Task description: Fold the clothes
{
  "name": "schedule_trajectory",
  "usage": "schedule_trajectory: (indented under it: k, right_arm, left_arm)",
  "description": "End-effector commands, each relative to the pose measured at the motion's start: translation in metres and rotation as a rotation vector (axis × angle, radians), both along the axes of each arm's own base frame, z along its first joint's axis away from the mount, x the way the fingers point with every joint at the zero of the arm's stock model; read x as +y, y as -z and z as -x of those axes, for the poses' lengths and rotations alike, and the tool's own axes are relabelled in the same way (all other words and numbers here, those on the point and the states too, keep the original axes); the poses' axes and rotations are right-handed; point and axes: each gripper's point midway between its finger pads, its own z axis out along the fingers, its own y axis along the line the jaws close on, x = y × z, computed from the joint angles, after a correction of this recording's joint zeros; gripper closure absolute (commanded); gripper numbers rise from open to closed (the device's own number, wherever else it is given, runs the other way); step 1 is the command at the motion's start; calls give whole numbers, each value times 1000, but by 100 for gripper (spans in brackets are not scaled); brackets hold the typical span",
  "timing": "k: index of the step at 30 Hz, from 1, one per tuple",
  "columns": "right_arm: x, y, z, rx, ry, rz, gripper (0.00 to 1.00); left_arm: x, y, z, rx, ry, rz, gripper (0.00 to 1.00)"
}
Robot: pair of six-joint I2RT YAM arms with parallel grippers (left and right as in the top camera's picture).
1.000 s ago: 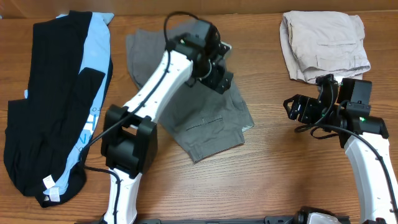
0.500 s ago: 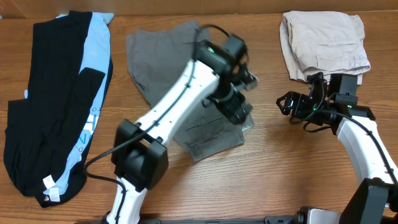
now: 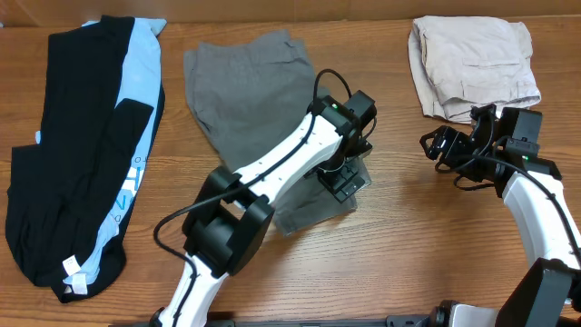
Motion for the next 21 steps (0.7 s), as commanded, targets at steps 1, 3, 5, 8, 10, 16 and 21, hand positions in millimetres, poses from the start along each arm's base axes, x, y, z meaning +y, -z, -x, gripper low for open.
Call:
schedule_trajectory:
  k: [1, 3, 5, 8, 10, 16, 21]
  right_arm:
    - [-3, -10, -7, -30, 5, 2, 16]
    - [-2, -10, -7, -29, 5, 1, 16]
    - [-3, -10, -7, -28, 6, 4, 16]
    - [-6, -9, -7, -23, 14, 18, 16]
    - [-7, -8, -6, -19, 20, 26, 16]
    - [-9, -6, -5, -9, 26, 36, 16]
    - [-9, -6, -5, -9, 26, 37, 16]
  left_arm:
    - [-8, 15, 5, 6, 170, 5, 0]
    - [-12, 19, 10, 6, 268, 5, 0]
    - [-19, 21, 19, 6, 365, 6, 0]
    - [-29, 21, 27, -2, 415, 13, 0]
    - [-34, 21, 33, -3, 446, 13, 0]
    - [-43, 24, 47, -18, 482, -20, 0]
    - [-34, 38, 30, -102, 398, -110, 11]
